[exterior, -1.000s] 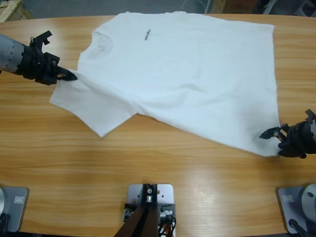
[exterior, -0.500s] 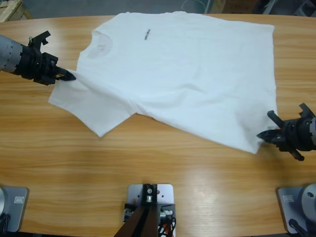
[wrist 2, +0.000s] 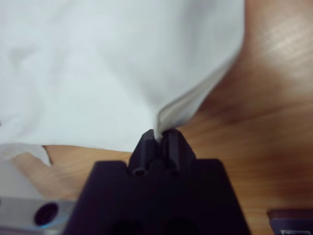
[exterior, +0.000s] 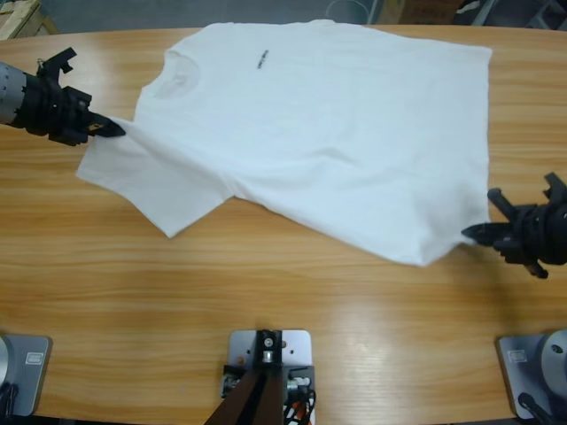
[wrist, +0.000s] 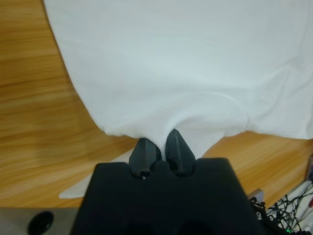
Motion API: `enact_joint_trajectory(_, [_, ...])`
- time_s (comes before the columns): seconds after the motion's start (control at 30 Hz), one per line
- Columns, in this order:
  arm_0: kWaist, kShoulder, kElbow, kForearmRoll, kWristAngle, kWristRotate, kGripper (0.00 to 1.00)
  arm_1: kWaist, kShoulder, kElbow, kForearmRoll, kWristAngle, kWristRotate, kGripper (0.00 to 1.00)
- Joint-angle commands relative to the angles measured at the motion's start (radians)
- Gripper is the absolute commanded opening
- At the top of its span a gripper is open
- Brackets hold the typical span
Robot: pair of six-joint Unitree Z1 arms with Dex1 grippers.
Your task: Fold clothes
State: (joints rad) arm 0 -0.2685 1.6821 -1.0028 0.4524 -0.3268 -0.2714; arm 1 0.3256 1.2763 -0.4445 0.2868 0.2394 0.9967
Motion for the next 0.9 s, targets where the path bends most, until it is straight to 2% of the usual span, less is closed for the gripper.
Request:
enact_joint_trajectory(0.03, [0.022,-0.027,0.001,0.015,-0.003,0.015,0.0,-0.099,-0.052,-0.083,0.072,0.03,-0.093,0.0])
enact_joint_trajectory(0.3, [0.029,-0.032,-0.042,0.035,-0.002,0.015,0.0,-0.239,-0.063,-0.144,0.101,0.069,-0.184,0.0])
enact_joint_trajectory(0.53, [0.031,-0.038,-0.122,0.045,-0.003,0.012,0.0,-0.266,-0.059,-0.213,0.115,0.069,-0.23,0.0])
enact_joint_trajectory(0.9, [0.032,0.05,-0.227,0.054,-0.021,0.007,0.0,-0.278,0.03,-0.308,0.109,0.067,-0.276,0.0])
